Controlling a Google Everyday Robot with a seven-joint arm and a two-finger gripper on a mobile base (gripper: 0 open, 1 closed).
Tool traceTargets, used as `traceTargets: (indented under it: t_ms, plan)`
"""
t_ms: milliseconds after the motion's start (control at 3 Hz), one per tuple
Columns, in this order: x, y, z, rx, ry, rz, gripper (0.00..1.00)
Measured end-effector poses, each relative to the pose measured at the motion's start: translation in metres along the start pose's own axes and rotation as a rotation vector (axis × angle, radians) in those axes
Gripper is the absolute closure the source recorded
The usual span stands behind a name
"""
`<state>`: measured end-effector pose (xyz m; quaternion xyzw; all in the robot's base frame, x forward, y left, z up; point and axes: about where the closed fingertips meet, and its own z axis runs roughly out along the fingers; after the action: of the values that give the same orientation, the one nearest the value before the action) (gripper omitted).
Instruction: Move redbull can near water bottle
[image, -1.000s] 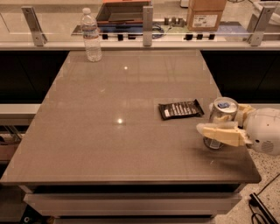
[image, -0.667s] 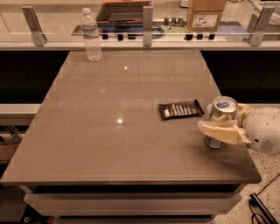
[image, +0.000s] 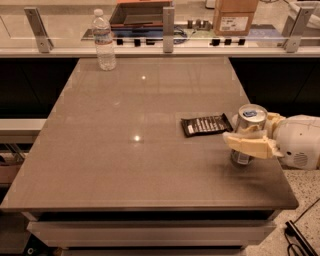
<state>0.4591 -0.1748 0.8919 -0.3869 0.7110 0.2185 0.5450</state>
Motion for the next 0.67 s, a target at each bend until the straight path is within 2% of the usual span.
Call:
traceTargets:
  t_ms: [667]
  plan:
    - [-0.056,-0.03,0.02,0.062,-0.072,0.029,1.0]
